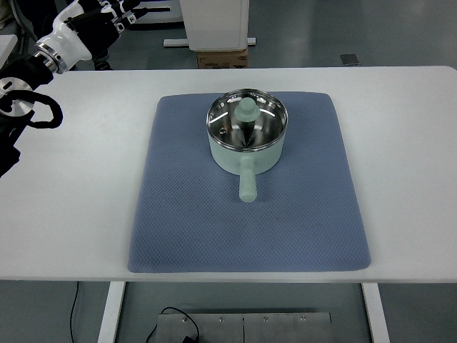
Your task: Rotate green pot handle
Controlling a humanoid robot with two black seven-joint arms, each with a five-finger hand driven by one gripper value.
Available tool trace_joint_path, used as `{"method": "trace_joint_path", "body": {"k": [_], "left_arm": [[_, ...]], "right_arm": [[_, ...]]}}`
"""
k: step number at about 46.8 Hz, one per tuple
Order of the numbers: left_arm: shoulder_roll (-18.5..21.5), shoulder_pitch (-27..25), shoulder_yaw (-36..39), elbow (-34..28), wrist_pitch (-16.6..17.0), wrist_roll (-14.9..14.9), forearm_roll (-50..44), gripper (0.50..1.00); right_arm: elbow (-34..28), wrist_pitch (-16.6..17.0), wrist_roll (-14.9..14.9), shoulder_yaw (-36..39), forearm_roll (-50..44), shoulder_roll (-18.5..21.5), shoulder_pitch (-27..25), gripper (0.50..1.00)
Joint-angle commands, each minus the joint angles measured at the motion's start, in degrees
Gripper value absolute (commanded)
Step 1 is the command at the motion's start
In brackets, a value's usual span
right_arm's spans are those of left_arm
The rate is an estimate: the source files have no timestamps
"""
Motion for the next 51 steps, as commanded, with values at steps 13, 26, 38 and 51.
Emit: {"method": "trace_joint_path", "body": {"k": [13, 26, 38, 51], "left_arm": [[-2.12, -6.93, 14.58, -10.28, -1.27, 0.17, 2.19, 1.0], [-5.37, -10.54, 20.39, -16.61, -8.12, 1.57, 12.29, 1.0], [-6.52, -12.04, 26.45, -18.81, -10.26, 5.79, 15.55, 1.0], [-6.52, -14.94, 30.67, -20.57, -10.26, 7.46, 18.27, 1.0]], "right_arm": [[0.0, 0.01, 0.02, 0.0, 0.0, 0.0, -0.01, 1.0], [0.0, 0.01, 0.02, 0.0, 0.0, 0.0, -0.01, 1.0], [0.0, 0.01, 0.02, 0.0, 0.0, 0.0, -0.01, 1.0], [0.0, 0.01, 0.02, 0.0, 0.0, 0.0, -0.01, 1.0]]}}
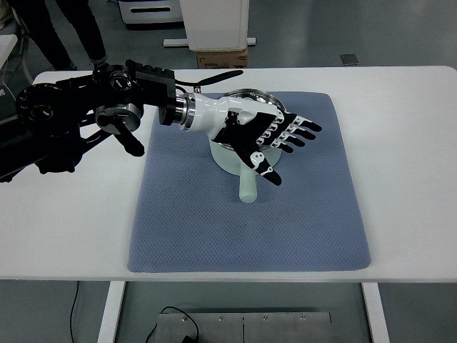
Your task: Rotate green pot handle
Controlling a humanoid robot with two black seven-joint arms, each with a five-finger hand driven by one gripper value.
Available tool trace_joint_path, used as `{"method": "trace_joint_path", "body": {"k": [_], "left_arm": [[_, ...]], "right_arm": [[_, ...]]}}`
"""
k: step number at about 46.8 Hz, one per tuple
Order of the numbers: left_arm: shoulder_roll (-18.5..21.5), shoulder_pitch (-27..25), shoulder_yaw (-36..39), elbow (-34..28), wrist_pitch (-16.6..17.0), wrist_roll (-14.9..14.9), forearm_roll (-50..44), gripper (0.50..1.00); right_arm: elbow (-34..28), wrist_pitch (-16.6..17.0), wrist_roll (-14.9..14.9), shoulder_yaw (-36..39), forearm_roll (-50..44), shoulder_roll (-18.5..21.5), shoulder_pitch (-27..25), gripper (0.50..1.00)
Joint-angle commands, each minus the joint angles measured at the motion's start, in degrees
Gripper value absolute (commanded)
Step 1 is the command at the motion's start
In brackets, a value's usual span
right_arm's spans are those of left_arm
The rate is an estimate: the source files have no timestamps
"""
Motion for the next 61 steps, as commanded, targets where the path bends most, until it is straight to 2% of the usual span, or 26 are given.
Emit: {"method": "trace_joint_path", "body": {"k": [1, 5, 9, 24, 50, 61], "left_arm": [[0.01, -0.8, 1.01, -0.13, 0.02, 1.71, -0.01, 1.0], [0.01, -0.89, 1.27, -0.3, 0.02, 4.7, -0.01, 1.0], [0.27, -1.06, 2.68, -1.36, 0.02, 6.2, -0.01, 1.0], [1.41, -2.2, 7.42, -5.4, 0.02, 6.29, -0.28, 1.0], [5.37, -6.51, 15.33, -5.4, 0.02, 6.37, 0.16, 1.0], [6.86, -7.13, 17.27, -5.4, 0.02, 8.04, 0.25, 1.0]], "right_arm": [[0.0, 0.0, 0.0, 0.0, 0.0, 0.0, 0.0, 1.0], [0.0, 0.0, 0.0, 0.0, 0.0, 0.0, 0.0, 1.0], [0.0, 0.0, 0.0, 0.0, 0.0, 0.0, 0.0, 1.0], [0.0, 0.0, 0.0, 0.0, 0.0, 0.0, 0.0, 1.0], [0.0, 0.0, 0.0, 0.0, 0.0, 0.0, 0.0, 1.0], [0.0, 0.0, 0.0, 0.0, 0.0, 0.0, 0.0, 1.0]]}}
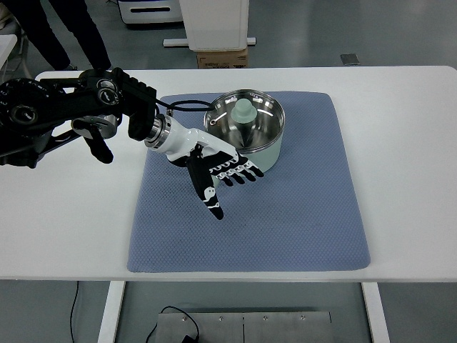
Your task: Rotate green pot handle
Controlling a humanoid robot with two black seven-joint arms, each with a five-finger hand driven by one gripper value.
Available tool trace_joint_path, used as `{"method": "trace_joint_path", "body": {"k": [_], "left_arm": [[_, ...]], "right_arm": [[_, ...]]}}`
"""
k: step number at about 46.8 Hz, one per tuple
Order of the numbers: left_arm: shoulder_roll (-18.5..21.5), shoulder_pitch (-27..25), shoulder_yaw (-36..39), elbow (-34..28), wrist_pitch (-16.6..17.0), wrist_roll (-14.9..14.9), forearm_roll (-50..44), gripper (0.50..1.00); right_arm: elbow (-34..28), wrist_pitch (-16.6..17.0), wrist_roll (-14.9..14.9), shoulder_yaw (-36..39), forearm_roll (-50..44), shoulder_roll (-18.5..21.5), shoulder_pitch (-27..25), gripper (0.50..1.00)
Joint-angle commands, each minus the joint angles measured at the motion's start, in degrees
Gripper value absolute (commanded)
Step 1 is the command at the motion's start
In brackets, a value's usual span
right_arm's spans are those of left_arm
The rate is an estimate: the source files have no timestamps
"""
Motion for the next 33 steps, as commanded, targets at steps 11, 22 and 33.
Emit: {"method": "trace_joint_path", "body": {"k": [11, 22, 33], "left_arm": [[2.09, -0.71, 1.15, 0.09, 0.0, 1.16, 1.48, 1.0], [4.9, -0.71, 2.64, 0.7, 0.0, 1.16, 3.32, 1.0], [7.63, -0.36, 3.26, 3.16, 0.0, 1.16, 4.38, 1.0]], "right_arm": [[0.0, 0.0, 0.0, 0.0, 0.0, 0.0, 0.0, 1.0], [0.0, 0.0, 0.0, 0.0, 0.0, 0.0, 0.0, 1.0], [0.0, 0.0, 0.0, 0.0, 0.0, 0.0, 0.0, 1.0]]}}
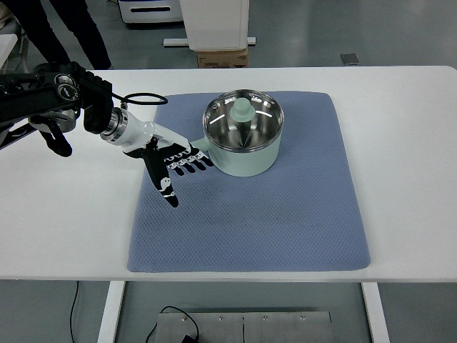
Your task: Rotate green pot handle
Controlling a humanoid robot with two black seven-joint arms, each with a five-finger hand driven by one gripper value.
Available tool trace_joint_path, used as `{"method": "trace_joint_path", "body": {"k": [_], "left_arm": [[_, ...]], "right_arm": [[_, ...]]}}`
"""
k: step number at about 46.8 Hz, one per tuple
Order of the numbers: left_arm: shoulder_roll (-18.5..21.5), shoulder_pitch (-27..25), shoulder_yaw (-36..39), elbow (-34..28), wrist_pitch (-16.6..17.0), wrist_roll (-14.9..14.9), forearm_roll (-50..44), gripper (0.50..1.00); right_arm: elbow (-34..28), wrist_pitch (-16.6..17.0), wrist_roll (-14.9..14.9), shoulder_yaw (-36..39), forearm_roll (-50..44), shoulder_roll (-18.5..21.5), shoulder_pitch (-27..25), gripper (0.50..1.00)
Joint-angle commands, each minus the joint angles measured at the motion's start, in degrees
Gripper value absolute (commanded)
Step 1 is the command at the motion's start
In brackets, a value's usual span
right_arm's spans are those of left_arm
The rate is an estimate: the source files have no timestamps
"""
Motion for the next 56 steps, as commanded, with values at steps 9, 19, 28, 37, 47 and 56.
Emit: {"method": "trace_joint_path", "body": {"k": [9, 19, 28, 37, 47, 56], "left_arm": [[1.35, 0.76, 0.01, 5.75, 0.0, -0.01, 0.31, 1.0], [2.76, 0.76, -0.08, 7.33, 0.0, -0.1, 0.31, 1.0], [3.73, 0.58, -0.08, 8.91, 0.0, -0.1, 0.31, 1.0], [5.92, -3.28, -1.22, 9.53, 0.0, -0.45, -0.83, 1.0], [6.63, -4.78, -5.08, 13.66, 0.0, -0.71, -8.56, 1.0], [5.92, -0.13, -8.24, 17.7, 0.0, -1.06, -21.73, 1.0]], "right_arm": [[0.0, 0.0, 0.0, 0.0, 0.0, 0.0, 0.0, 1.0], [0.0, 0.0, 0.0, 0.0, 0.0, 0.0, 0.0, 1.0], [0.0, 0.0, 0.0, 0.0, 0.0, 0.0, 0.0, 1.0], [0.0, 0.0, 0.0, 0.0, 0.0, 0.0, 0.0, 1.0], [0.0, 0.0, 0.0, 0.0, 0.0, 0.0, 0.0, 1.0], [0.0, 0.0, 0.0, 0.0, 0.0, 0.0, 0.0, 1.0]]}}
